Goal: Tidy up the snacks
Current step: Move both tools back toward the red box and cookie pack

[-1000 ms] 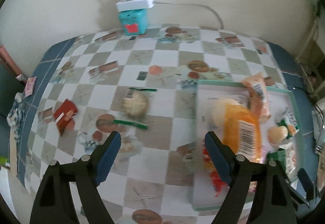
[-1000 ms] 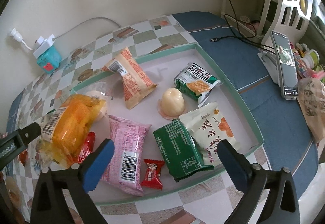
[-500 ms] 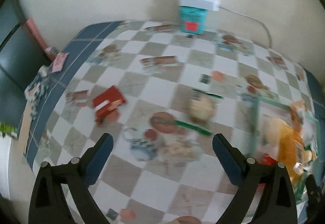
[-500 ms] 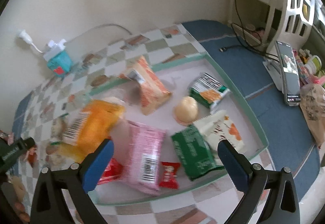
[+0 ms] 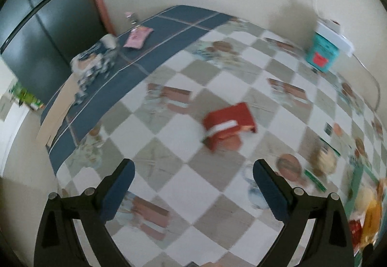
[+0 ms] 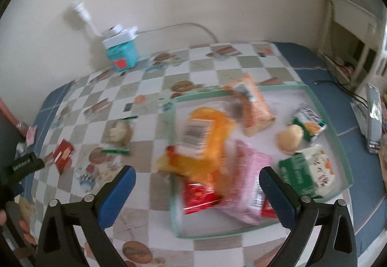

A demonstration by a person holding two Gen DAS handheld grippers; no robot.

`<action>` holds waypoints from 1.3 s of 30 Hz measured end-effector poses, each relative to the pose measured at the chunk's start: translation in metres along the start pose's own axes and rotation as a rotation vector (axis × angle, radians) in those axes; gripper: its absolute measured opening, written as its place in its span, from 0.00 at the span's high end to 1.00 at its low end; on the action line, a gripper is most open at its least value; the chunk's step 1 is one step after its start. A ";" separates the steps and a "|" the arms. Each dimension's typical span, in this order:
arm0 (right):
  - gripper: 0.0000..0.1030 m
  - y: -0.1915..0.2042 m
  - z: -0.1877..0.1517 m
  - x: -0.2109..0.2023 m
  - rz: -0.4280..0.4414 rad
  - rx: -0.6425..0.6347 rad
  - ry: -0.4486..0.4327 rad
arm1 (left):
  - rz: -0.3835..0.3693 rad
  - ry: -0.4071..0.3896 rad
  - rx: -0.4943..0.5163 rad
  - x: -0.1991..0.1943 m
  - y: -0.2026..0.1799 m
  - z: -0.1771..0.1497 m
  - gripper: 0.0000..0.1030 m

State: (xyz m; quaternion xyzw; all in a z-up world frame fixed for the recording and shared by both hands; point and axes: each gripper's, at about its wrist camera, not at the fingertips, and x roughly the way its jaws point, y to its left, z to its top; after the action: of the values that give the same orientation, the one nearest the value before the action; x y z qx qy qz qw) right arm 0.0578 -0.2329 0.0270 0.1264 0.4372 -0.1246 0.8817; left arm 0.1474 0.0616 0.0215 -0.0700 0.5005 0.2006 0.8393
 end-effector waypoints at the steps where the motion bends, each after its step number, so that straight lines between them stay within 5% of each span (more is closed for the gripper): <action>1: 0.00 0.006 -0.001 0.001 0.005 -0.010 0.002 | 0.005 0.001 -0.013 0.002 0.006 0.002 0.05; 14: 0.00 0.061 -0.004 0.014 0.073 -0.086 0.033 | 0.008 0.043 -0.139 0.022 0.063 0.016 0.05; 23: 0.00 0.075 0.007 0.026 0.023 -0.115 0.034 | -0.029 0.082 -0.162 0.046 0.072 0.028 0.05; 39: 0.00 0.079 0.079 0.041 0.063 -0.160 0.110 | -0.134 0.067 0.085 0.068 0.034 0.069 0.05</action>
State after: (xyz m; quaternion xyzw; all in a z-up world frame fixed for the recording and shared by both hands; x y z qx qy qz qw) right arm 0.1660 -0.1897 0.0495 0.0758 0.4893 -0.0544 0.8671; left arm 0.2181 0.1322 -0.0015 -0.0742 0.5307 0.1200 0.8357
